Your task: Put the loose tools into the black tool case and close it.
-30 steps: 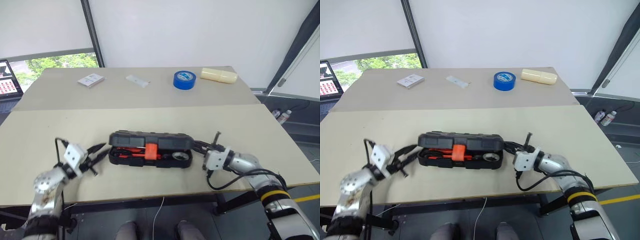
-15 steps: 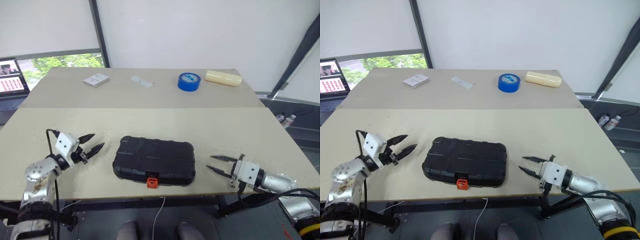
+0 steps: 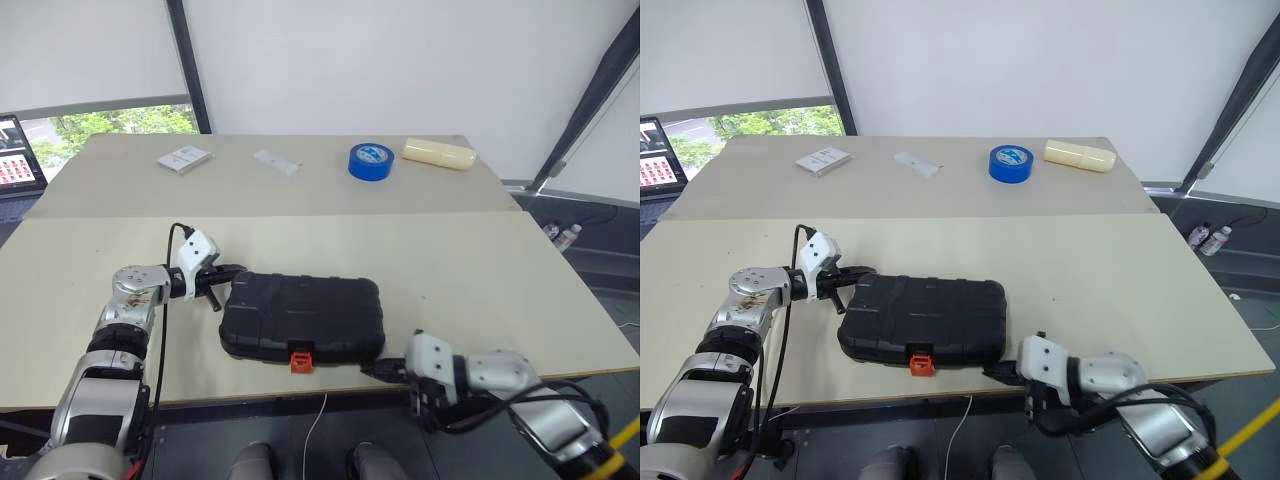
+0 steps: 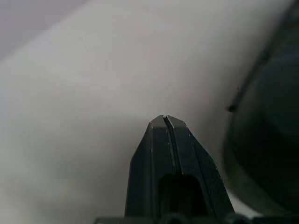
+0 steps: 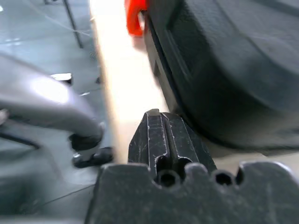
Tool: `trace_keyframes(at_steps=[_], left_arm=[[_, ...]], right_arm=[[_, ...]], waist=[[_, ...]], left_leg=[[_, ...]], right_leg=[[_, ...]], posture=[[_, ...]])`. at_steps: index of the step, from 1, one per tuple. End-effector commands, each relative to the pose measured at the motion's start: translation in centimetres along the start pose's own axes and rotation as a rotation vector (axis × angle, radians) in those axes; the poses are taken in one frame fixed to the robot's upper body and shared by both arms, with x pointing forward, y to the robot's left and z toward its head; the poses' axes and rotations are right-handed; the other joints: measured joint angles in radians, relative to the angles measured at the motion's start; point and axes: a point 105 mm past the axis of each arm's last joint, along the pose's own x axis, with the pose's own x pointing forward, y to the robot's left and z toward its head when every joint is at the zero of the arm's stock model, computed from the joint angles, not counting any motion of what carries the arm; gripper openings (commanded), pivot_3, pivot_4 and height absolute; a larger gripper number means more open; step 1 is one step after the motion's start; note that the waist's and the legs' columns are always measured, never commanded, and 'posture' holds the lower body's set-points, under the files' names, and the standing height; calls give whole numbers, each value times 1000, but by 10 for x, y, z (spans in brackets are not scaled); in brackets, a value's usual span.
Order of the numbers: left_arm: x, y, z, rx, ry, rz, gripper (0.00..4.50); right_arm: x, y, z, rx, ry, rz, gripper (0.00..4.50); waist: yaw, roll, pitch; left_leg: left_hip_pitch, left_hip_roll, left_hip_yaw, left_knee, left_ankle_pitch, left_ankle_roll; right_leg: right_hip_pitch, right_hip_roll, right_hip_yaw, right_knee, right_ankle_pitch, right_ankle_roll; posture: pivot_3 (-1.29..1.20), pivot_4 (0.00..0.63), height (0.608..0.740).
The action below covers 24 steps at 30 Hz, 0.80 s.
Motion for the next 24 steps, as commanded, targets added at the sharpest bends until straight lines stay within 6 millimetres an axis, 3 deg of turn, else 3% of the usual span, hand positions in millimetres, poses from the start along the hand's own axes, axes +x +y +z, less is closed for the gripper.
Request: trace_keyframes(at_steps=[1,4,9,13,16,18,20,24], left_arm=[[-9,-4,5,18,-43,-47,18],[-22,-13,-7,-13,-45,-60,18],[-47,-15,-12,-119,-108,33,18],[-73,-7,3,-209,-191,120,18],[-81,-23,38,-294,-247,-39,18],[-75,-35,65,-328,-295,-146,18],[-53,-50,89,-255,-303,-235,18],[-4,-66,104,-135,-259,-282,18]], right_arm=[[-7,-42,-3,-89,44,-111,0],[-11,-74,-10,-113,66,-183,0],[-13,-105,-15,-113,49,-263,0],[-21,-110,-17,-105,18,-272,0],[-32,-101,-14,-58,-51,-267,0],[-37,-90,-11,-39,-87,-230,0],[-37,-78,-9,14,-111,-207,0],[-28,-59,-3,70,-135,-172,0]], waist=[[3,0,0],[0,0,0],[2,0,0],[3,0,0],[6,0,1],[15,0,1],[25,0,1],[27,1,0]], left_leg=[[-1,0,0,0,0,0],[-4,0,1,3,0,0],[-8,0,1,2,0,1],[-8,1,1,1,0,1],[-9,1,1,2,0,1],[-9,1,0,2,0,1],[-9,0,0,3,0,1],[-9,-1,0,6,1,1]], right_leg=[[0,0,0,0,0,0],[-4,0,1,0,4,-3],[-7,0,1,0,5,-2],[-8,0,1,1,5,-3],[-8,0,0,1,5,-3],[-8,0,0,1,5,-2],[-6,-1,-1,0,4,-2],[-5,-1,1,0,6,0]], posture=[[0,150,740],[0,150,740],[0,150,740],[0,150,740],[0,150,740],[0,150,740],[0,150,740],[0,150,740]])
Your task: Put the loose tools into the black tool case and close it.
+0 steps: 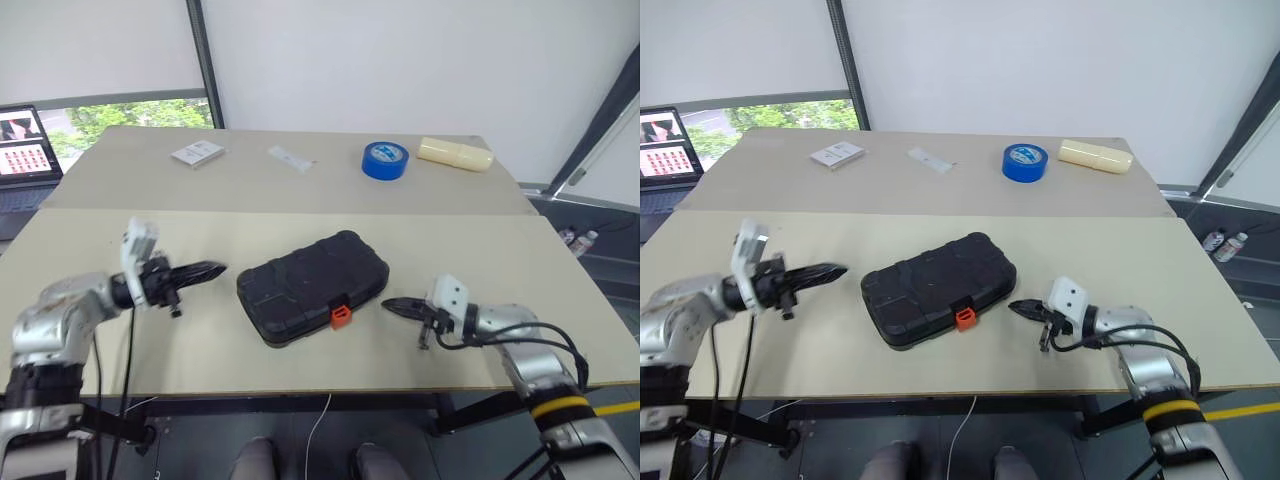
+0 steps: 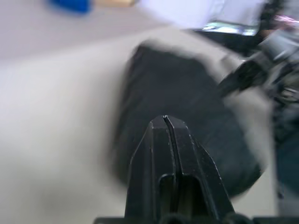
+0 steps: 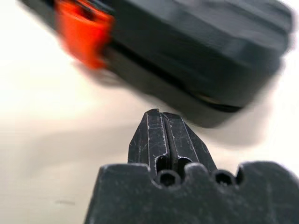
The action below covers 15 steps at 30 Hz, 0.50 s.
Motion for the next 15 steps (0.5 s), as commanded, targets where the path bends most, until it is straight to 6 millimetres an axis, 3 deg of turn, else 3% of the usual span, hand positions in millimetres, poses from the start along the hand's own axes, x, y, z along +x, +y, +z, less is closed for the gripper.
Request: trace_keyframes(at_steps=[1,4,6,8,12,15], left_arm=[[40,-2,-12,80,83,-21,18],[61,2,-48,157,257,-24,18],[65,3,-80,190,393,-27,18],[67,1,-98,184,448,-34,18],[69,-6,-113,121,448,-36,18],[68,-7,-113,118,439,-31,18]], right_arm=[[4,8,19,15,-53,10,0],[13,23,20,44,-52,42,0],[20,32,20,59,-48,64,0],[27,37,19,70,-42,66,0],[47,43,15,100,-8,65,0],[57,47,12,119,19,63,0]], waist=[[-8,0,0],[-22,0,0],[-27,1,-1],[-27,6,-5],[-24,9,-10],[-25,11,-16]], left_leg=[[0,0,0,1,0,0],[0,0,-2,1,0,1],[1,0,-3,1,0,1],[1,0,-4,1,0,1],[12,0,-3,1,0,0],[19,0,-2,-1,0,0]], right_leg=[[0,0,0,0,0,0],[0,2,1,0,1,1],[-1,3,1,1,1,0],[0,3,1,0,1,0],[11,3,2,-1,-3,4],[16,1,2,-1,-8,-3]], posture=[[0,150,740],[0,150,740],[0,150,740],[0,150,740],[0,150,740],[0,150,740]])
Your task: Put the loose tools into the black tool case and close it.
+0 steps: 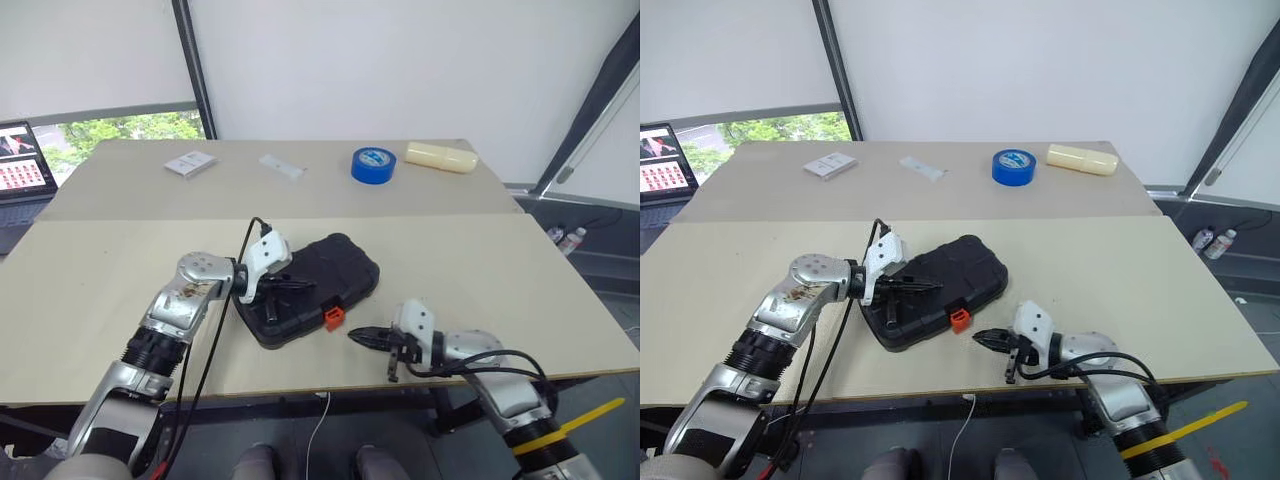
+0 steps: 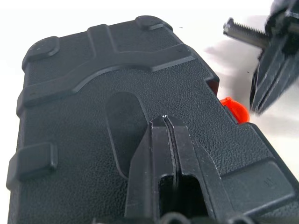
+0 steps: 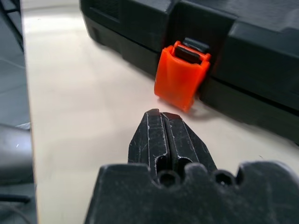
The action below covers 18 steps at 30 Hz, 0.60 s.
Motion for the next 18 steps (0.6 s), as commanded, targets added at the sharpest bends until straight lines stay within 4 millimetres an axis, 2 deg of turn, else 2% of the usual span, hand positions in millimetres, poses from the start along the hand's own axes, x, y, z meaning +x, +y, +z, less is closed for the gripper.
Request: trace_keyframes(at_steps=[1,7,13,16,18], left_arm=[[6,-16,-46,-118,132,-33,18],[1,-9,-41,-111,123,-1,18],[-1,-8,-42,-116,126,2,18],[0,-9,-42,-120,125,1,18],[2,-10,-42,-125,124,-1,18]], right_arm=[[12,-2,4,-14,27,-15,0],[25,-12,0,-89,65,-56,0],[30,-25,8,-164,36,-114,0],[30,-27,18,-188,-33,-137,0],[27,-26,40,-229,-157,-156,0]], waist=[[0,2,-4],[0,3,-8],[-3,3,-9],[-6,2,-9],[-7,2,-9]], left_leg=[[1,0,0,0,0,0],[1,0,0,-1,0,0],[2,0,0,-2,0,0],[3,0,0,-2,0,0],[3,0,0,-3,0,0]], right_leg=[[1,0,0,0,0,0],[1,0,0,0,0,0],[1,0,0,0,0,-1],[1,0,0,0,0,-1],[1,1,0,0,1,-2]], posture=[[0,150,740],[0,150,740],[0,150,740],[0,150,740],[0,150,740]])
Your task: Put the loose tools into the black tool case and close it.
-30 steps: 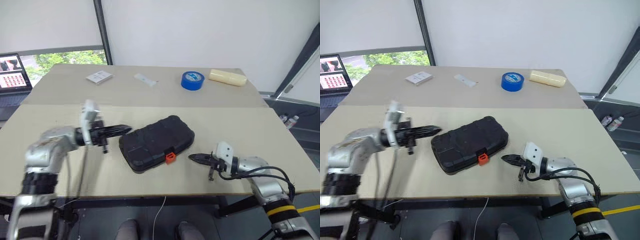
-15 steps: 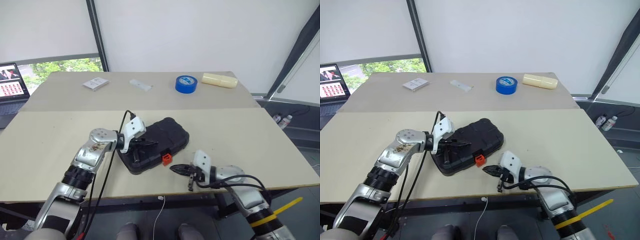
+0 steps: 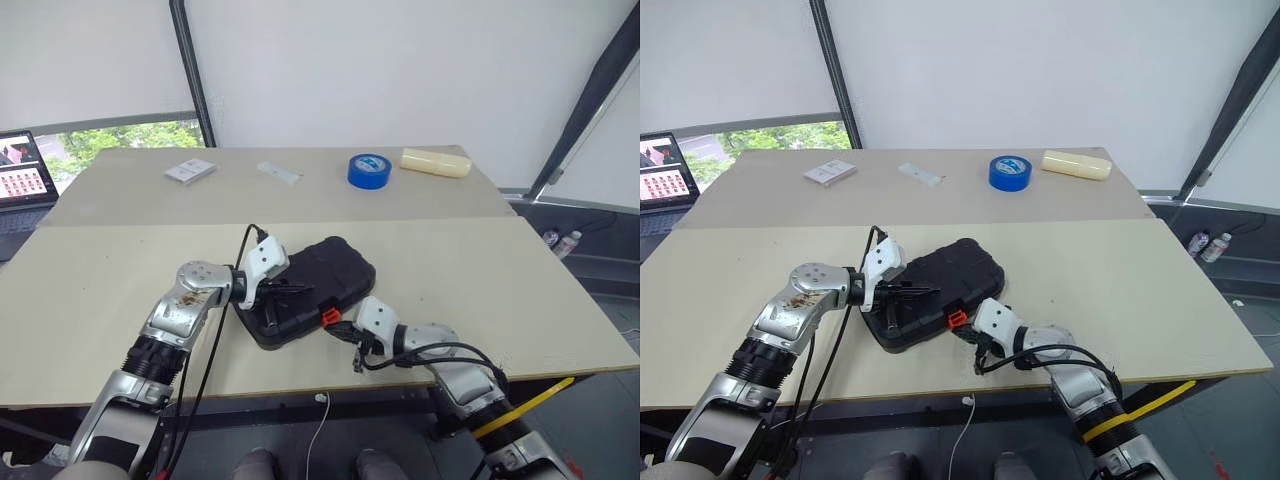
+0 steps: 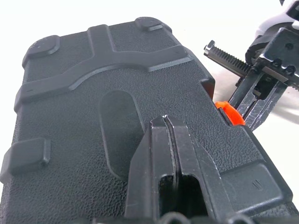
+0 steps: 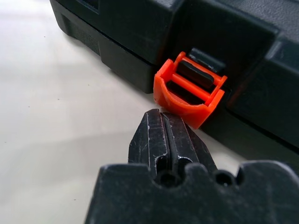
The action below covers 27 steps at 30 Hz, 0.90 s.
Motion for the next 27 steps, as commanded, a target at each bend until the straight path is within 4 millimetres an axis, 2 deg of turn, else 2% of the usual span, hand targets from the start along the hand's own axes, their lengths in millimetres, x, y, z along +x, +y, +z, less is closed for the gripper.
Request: trace_keyframes(at_steps=[1,8,12,17,22,27], left_arm=[[5,-12,-41,-111,129,-30,18],[7,-16,-43,-120,138,-47,18],[8,-17,-45,-123,141,-50,18],[7,-18,-48,-128,149,-53,18],[5,-20,-51,-138,160,-62,18],[6,-20,-54,-142,164,-61,18]], right_arm=[[-9,-22,46,-101,-228,-125,0],[-19,-27,59,-92,-318,-153,0],[-17,-25,50,-61,-284,-131,0],[-18,-14,45,1,-261,-46,0],[-23,-5,59,79,-331,14,0],[-23,-14,65,168,-382,-49,0]], waist=[[0,0,0],[-2,0,1],[-5,0,1],[-7,0,1],[-7,0,0],[-5,0,0]], left_leg=[[0,0,0,0,0,0],[-2,0,0,-1,0,0],[-2,0,0,-2,0,0],[-2,0,0,-2,0,0],[-1,0,0,-4,0,0],[-1,0,0,-5,0,0]], right_leg=[[0,0,0,0,0,0],[-2,0,0,0,0,0],[-3,0,0,0,0,0],[-3,0,0,0,0,0],[-2,0,0,-1,-1,-1],[-2,0,0,-1,-2,-1]], posture=[[0,150,740],[0,150,740],[0,150,740],[0,150,740],[0,150,740],[0,150,740]])
